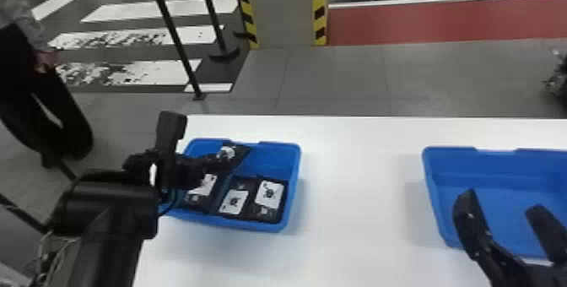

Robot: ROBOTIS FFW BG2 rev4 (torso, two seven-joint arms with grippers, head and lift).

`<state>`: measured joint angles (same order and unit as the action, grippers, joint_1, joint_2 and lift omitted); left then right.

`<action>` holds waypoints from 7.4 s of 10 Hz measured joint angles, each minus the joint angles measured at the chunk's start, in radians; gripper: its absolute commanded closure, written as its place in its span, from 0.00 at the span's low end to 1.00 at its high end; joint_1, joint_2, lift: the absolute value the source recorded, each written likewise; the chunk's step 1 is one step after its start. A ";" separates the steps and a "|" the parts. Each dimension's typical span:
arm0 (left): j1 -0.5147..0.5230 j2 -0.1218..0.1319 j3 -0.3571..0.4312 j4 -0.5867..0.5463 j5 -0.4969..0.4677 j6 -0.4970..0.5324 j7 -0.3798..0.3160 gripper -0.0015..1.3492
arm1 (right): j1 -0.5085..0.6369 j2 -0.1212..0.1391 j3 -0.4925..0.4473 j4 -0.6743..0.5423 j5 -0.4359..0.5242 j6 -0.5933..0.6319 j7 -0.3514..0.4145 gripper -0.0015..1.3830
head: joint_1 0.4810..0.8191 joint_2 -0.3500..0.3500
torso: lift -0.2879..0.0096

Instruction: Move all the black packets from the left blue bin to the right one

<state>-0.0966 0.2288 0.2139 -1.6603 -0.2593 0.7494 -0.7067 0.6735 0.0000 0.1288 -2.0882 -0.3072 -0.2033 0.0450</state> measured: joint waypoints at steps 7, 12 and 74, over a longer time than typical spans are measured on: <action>0.199 -0.058 -0.029 -0.383 0.123 -0.144 -0.185 0.89 | -0.141 0.000 -0.001 0.014 -0.082 0.126 0.253 0.07 | 0.63 0.70 | 0.60; 0.041 -0.069 -0.171 -0.217 0.227 -0.216 -0.289 0.89 | -0.353 0.000 -0.001 0.161 -0.195 0.298 0.417 0.07 | 0.63 0.61 | 0.60; -0.095 -0.050 -0.021 0.018 -0.349 0.488 -0.088 0.20 | -0.308 0.000 -0.316 0.188 -0.310 0.492 0.412 0.27 | 0.63 0.83 | 0.60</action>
<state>-0.1912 0.1787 0.1932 -1.6423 -0.6080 1.2377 -0.7946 0.3656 0.0000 -0.1871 -1.9005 -0.6168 0.2888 0.4571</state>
